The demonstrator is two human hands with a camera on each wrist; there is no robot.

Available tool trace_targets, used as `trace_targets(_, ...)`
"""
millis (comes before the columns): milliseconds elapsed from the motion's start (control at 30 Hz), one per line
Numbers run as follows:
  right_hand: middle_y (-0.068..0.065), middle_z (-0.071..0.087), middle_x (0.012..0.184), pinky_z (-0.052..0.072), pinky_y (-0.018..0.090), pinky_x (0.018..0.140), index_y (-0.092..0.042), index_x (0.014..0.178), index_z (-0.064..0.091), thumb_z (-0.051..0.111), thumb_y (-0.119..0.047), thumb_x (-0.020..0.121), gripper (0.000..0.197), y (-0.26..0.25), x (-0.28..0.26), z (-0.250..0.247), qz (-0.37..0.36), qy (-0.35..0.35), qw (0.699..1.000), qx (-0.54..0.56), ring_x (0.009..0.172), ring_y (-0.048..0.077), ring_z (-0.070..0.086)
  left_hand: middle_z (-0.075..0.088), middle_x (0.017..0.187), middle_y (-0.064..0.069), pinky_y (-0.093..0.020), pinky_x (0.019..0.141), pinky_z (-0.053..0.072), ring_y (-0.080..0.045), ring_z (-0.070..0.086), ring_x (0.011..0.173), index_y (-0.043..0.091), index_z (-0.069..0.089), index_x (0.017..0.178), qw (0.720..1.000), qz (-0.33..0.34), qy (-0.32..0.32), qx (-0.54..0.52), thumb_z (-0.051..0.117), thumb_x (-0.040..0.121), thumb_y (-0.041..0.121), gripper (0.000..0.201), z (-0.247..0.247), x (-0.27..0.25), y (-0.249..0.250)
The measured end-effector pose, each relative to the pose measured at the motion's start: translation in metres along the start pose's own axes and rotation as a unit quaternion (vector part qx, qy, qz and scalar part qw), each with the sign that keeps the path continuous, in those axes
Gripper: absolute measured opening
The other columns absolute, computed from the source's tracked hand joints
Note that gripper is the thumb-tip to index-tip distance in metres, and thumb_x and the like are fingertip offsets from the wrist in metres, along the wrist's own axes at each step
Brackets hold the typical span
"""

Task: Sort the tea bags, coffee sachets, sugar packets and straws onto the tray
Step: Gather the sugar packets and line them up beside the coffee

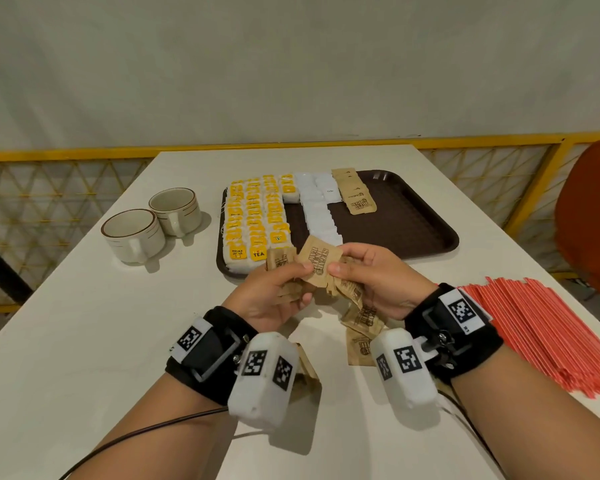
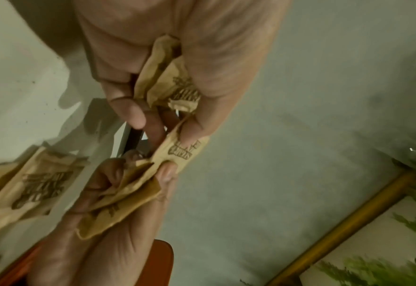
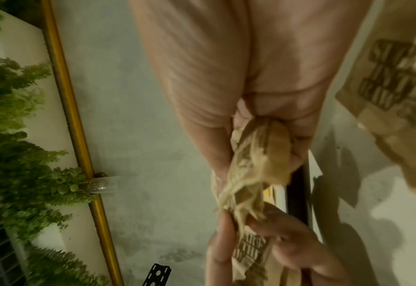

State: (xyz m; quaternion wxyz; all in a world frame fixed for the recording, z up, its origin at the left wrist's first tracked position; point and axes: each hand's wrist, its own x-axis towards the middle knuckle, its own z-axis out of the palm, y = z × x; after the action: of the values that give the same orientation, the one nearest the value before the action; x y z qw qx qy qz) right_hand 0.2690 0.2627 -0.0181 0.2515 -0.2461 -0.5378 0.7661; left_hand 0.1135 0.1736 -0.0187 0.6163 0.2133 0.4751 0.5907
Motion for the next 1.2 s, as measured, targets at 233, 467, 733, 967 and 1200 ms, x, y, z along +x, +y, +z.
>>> trace_targets(233, 0.013, 0.069, 0.089, 0.057, 0.024, 0.072, 0.003, 0.105, 0.063, 0.070, -0.006, 0.069, 0.037, -0.002, -0.007, 0.000, 0.047, -0.066, 0.991, -0.104, 0.075, 0.015, 0.068, 0.070, 0.084, -0.010, -0.026, 0.059, 0.056, -0.019, 0.069, 0.071, 0.007, 0.063, 0.102, 0.997, -0.007, -0.045, 0.062, 0.067, 0.076, 0.016, 0.028, 0.007, -0.007, -0.005)
trace_targets(467, 0.019, 0.065, 0.096, 0.059, 0.029, 0.064, 0.003, 0.118, 0.054, 0.051, -0.007, 0.094, 0.027, -0.006, -0.003, -0.002, 0.090, 0.020, 0.995, 0.044, 0.077, 0.020, 0.068, 0.068, 0.076, -0.017, -0.031, 0.060, 0.059, -0.024, 0.069, 0.069, 0.003, 0.057, 0.089, 0.991, -0.029, 0.017, -0.133, 0.053, 0.094, 0.010, 0.009, 0.004, 0.000, 0.000)
trace_targets(733, 0.019, 0.064, 0.105, 0.060, 0.033, 0.072, -0.001, 0.122, 0.051, 0.052, 0.014, 0.080, 0.045, -0.009, -0.006, -0.006, 0.073, -0.014, 0.994, 0.075, 0.086, 0.023, 0.069, 0.067, 0.070, -0.008, -0.032, 0.059, 0.058, -0.018, 0.065, 0.062, 0.006, 0.060, 0.090, 0.986, -0.024, 0.045, -0.159, 0.059, 0.089, 0.009, 0.003, 0.000, 0.001, 0.001)
trace_targets(967, 0.014, 0.071, 0.095, 0.058, 0.029, 0.067, 0.000, 0.122, 0.054, 0.061, 0.007, 0.072, 0.051, -0.007, -0.008, -0.004, -0.003, -0.011, 0.999, 0.045, 0.083, 0.022, 0.071, 0.068, 0.080, -0.007, -0.021, 0.058, 0.052, -0.014, 0.062, 0.068, 0.011, 0.062, 0.099, 0.999, 0.014, -0.015, -0.046, 0.061, 0.087, 0.014, 0.013, 0.002, -0.001, -0.005)
trace_targets(1200, 0.018, 0.069, 0.097, 0.057, 0.026, 0.061, 0.002, 0.114, 0.056, 0.059, 0.003, 0.086, 0.029, -0.002, -0.007, -0.002, 0.027, -0.006, 1.000, -0.012, 0.076, 0.020, 0.070, 0.065, 0.102, -0.015, -0.028, 0.065, 0.053, -0.022, 0.062, 0.085, 0.005, 0.054, 0.127, 0.997, 0.064, 0.022, -0.036, 0.063, 0.083, 0.014, 0.045, 0.000, 0.002, -0.007)
